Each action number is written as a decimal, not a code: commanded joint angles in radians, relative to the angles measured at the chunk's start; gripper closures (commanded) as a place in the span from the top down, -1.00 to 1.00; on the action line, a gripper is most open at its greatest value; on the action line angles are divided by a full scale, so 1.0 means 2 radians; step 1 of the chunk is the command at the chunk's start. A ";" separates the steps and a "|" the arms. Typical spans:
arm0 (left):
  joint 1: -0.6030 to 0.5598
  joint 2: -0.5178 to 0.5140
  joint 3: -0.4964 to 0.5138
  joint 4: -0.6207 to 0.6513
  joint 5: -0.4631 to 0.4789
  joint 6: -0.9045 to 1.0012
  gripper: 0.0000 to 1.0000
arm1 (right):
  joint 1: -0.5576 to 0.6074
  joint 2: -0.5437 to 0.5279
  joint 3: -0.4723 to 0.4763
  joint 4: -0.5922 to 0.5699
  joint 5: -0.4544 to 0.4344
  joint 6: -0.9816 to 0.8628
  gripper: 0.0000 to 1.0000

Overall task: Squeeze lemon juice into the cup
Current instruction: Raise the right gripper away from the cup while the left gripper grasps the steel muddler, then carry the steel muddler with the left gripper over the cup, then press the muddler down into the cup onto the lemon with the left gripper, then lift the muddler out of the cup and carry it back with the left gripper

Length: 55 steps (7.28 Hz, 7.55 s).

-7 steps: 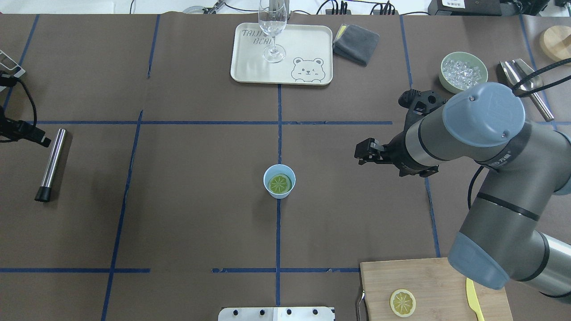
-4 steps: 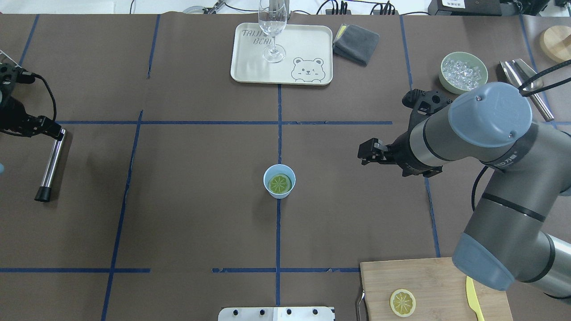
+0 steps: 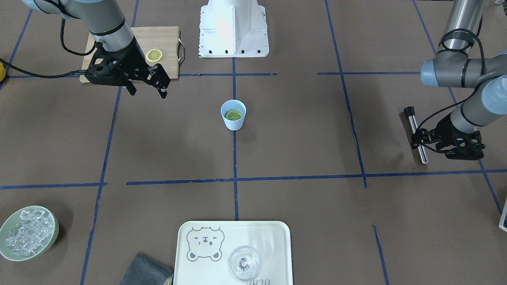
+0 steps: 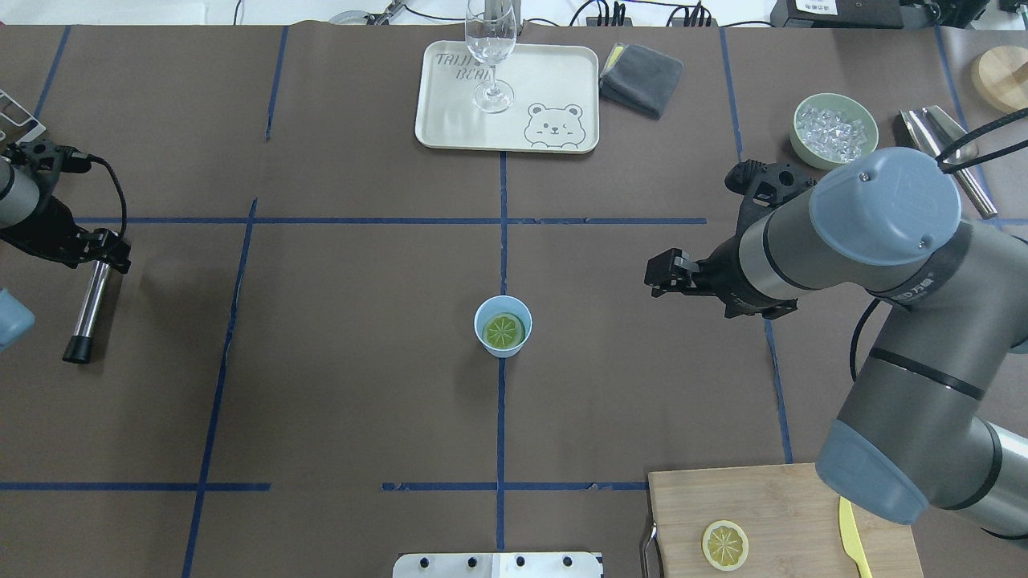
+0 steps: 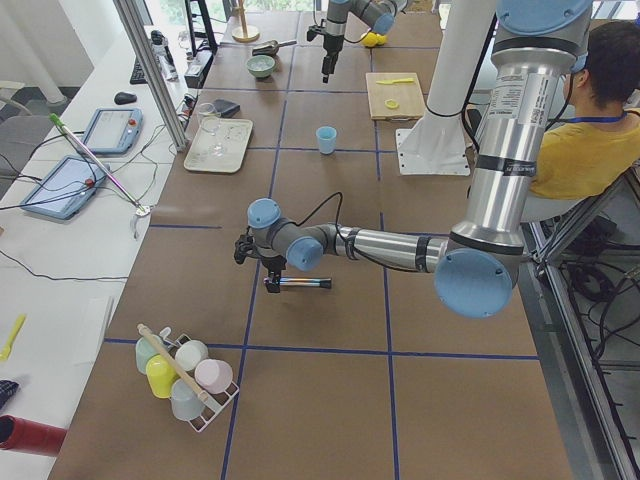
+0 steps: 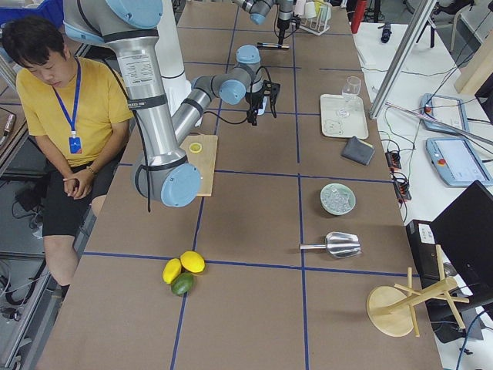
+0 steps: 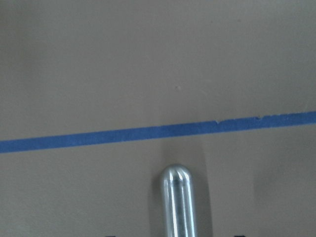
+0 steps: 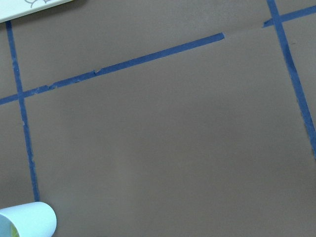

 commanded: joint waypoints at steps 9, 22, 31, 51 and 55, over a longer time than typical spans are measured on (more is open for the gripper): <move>0.006 0.007 -0.027 0.001 0.000 0.006 -1.00 | -0.001 0.000 0.001 0.000 -0.001 0.003 1.00; 0.296 -0.205 -0.235 -0.178 0.487 0.002 -1.00 | 0.094 -0.067 0.016 0.001 0.045 -0.065 1.00; 0.395 -0.213 -0.100 -0.311 0.669 0.020 -1.00 | 0.145 -0.105 0.024 0.001 0.095 -0.133 1.00; 0.226 -0.146 -0.207 -0.197 0.478 -0.092 -1.00 | 0.154 -0.110 0.012 0.000 0.094 -0.176 1.00; 0.076 -0.019 -0.264 -0.011 0.163 -0.181 -1.00 | 0.179 -0.147 0.005 0.000 0.094 -0.248 1.00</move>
